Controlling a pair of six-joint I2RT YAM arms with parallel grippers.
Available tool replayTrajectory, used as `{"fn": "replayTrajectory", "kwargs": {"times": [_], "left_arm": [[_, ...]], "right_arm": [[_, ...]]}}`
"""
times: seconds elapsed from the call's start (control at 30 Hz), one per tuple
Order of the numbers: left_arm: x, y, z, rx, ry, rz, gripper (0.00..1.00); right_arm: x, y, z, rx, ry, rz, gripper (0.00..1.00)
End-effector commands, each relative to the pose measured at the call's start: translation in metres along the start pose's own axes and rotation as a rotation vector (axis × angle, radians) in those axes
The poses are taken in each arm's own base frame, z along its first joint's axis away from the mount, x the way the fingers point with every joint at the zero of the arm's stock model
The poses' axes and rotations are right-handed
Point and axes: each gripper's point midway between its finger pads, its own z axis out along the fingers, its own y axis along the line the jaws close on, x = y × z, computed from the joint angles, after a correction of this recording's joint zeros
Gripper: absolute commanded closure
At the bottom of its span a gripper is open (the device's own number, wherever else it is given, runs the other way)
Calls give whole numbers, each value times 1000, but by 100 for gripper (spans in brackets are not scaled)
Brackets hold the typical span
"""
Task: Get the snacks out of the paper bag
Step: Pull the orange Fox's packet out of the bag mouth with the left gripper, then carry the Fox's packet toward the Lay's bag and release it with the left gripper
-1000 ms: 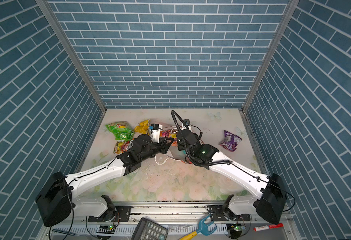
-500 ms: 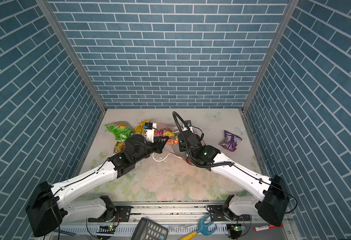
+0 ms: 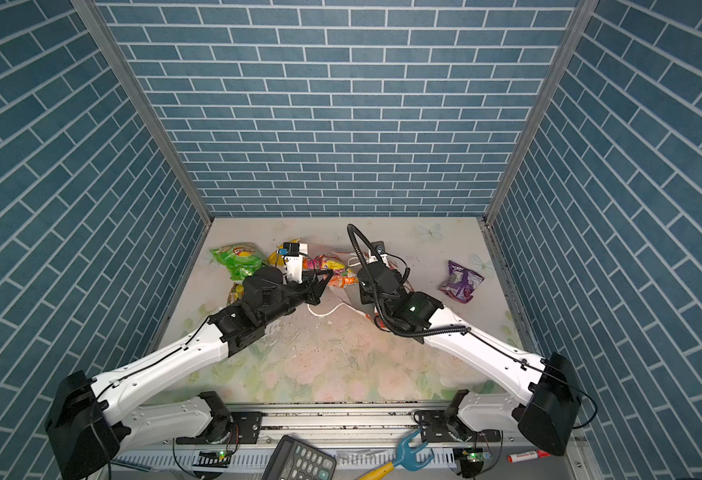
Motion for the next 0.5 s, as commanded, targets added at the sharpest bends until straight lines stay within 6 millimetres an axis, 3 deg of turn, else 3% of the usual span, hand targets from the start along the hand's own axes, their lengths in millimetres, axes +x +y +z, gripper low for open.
{"fn": "replayTrajectory", "kwargs": {"times": [0.0, 0.47], "left_arm": [[-42, -14, -13, 13, -109, 30, 100], [-58, -8, -16, -54, -94, 50, 100]], "right_arm": [[-2, -7, -3, 25, -12, 18, 100], [-3, -9, -5, 18, -37, 17, 100]]}}
